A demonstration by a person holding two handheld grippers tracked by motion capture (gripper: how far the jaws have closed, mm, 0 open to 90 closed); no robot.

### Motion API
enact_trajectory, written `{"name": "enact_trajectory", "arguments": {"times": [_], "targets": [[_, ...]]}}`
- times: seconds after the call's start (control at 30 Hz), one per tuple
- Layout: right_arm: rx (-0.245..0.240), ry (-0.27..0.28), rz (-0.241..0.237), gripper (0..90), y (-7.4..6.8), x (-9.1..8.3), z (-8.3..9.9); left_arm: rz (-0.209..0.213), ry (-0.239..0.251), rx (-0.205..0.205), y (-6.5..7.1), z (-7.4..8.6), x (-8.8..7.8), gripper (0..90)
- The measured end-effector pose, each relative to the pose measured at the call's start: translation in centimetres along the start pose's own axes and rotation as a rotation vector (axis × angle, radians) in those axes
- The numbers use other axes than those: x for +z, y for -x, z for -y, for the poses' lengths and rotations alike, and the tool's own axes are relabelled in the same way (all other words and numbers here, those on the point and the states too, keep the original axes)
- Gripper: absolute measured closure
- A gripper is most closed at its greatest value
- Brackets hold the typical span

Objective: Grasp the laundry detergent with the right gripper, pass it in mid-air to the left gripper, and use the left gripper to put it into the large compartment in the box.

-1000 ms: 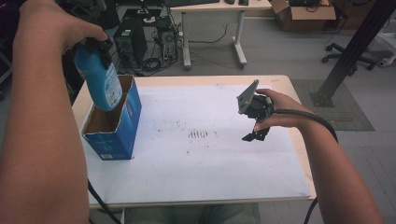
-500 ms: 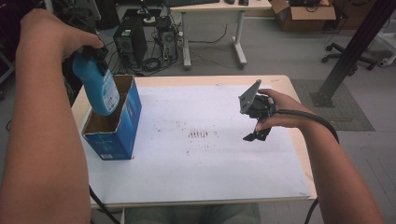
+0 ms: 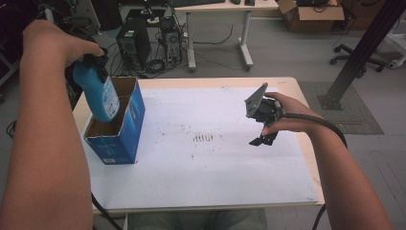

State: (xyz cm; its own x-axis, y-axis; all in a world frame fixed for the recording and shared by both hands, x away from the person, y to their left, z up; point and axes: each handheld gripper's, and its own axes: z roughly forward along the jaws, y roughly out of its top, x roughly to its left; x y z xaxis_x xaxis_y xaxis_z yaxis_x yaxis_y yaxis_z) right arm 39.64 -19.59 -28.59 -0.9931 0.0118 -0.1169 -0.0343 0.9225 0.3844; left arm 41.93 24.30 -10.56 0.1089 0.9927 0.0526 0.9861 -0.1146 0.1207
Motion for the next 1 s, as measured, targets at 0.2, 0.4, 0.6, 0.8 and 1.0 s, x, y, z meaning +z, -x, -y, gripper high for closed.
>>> {"name": "enact_trajectory", "arguments": {"times": [0.2, 0.4, 0.6, 0.8, 1.0], "targets": [[0.002, -0.003, -0.004, 3.1, -0.1, 0.0, -0.1, -0.006, -0.011, -0.007, -0.4, 0.1, 1.1, 37.7], [-0.002, -0.005, 0.000, 3.1, 0.0, -0.1, -0.1, 0.007, -0.015, -0.006, -0.7, 0.1, 2.4, 37.7], [-0.003, -0.006, -0.003, 3.1, -0.1, -0.1, -0.1, 0.019, -0.027, 0.006, -0.7, 0.1, 4.0, 37.7], [0.001, -0.007, -0.006, 3.1, -0.2, 0.0, -0.1, 0.017, -0.036, 0.011, -0.6, 0.1, 5.3, 37.7], [0.001, -0.009, -0.008, 3.1, -0.2, 0.1, 0.0, 0.020, -0.038, 0.012, -0.7, 0.2, 6.3, 37.7]]}}
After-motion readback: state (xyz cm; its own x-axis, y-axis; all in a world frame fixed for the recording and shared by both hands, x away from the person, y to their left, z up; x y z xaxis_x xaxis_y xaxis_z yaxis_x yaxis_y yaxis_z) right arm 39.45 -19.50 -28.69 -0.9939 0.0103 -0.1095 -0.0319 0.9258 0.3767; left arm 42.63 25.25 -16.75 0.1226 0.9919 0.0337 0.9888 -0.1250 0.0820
